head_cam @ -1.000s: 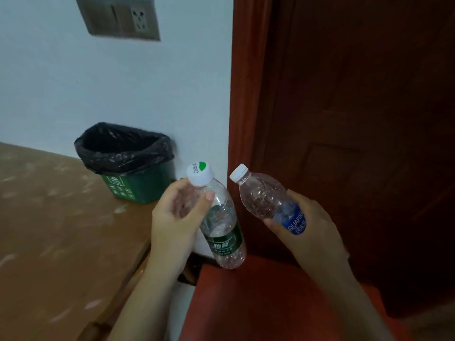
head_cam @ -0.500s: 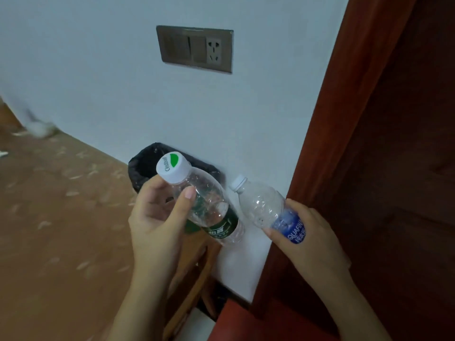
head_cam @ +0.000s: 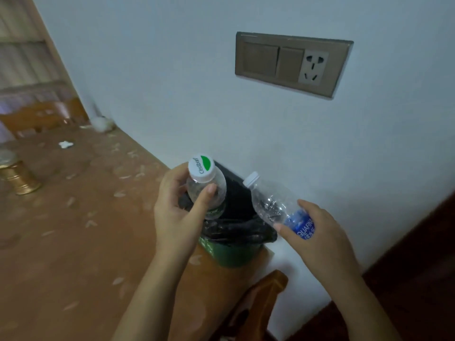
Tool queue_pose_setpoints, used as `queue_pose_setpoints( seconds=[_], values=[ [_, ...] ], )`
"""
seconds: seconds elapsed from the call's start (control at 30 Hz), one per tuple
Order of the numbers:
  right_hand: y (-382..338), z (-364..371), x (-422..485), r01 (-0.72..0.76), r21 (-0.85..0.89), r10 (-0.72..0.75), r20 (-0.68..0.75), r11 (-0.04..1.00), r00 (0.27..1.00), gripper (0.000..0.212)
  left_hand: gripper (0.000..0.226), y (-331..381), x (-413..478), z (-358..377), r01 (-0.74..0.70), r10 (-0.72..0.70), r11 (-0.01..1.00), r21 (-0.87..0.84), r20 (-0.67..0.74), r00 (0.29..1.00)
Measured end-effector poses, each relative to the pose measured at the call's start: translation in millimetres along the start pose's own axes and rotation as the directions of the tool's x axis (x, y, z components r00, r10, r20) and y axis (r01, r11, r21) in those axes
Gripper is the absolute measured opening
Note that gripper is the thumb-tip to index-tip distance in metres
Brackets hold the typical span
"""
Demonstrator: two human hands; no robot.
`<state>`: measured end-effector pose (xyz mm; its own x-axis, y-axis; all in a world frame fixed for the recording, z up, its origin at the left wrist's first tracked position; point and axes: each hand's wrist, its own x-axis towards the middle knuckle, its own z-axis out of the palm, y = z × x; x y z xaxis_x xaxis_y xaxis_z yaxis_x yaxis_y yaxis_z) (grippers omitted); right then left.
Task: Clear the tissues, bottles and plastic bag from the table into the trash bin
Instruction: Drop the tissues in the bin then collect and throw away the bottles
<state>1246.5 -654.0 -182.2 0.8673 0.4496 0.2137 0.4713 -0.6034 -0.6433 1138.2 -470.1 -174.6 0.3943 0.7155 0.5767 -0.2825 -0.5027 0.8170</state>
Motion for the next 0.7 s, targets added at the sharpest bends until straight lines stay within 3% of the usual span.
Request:
queue_pose_setpoints(
  seconds=[0.2,0.47,0.7],
  values=[
    [1.2,21.2,36.6,0.026,-0.021,-0.026,0.035,0.999,0.999,0.066,0.039,-42.0,9.2,16.6,-0.143,0.088,0.950,0.277,0.203,0.975],
    [6.1,34.2,70.6,0.044,-0.027,-0.042,0.082,0.999,0.996,0.066,0.045,-100.5,9.0,30.3,-0.328,0.120,0.825,0.461,0.423,0.898],
    [14.9,38.7,80.8,0.043,-0.030,-0.039,0.095,0.999,0.995,0.067,0.045,-121.9,-2.5,31.5,-0.338,-0.034,0.740,0.582,0.534,0.845]
  ],
)
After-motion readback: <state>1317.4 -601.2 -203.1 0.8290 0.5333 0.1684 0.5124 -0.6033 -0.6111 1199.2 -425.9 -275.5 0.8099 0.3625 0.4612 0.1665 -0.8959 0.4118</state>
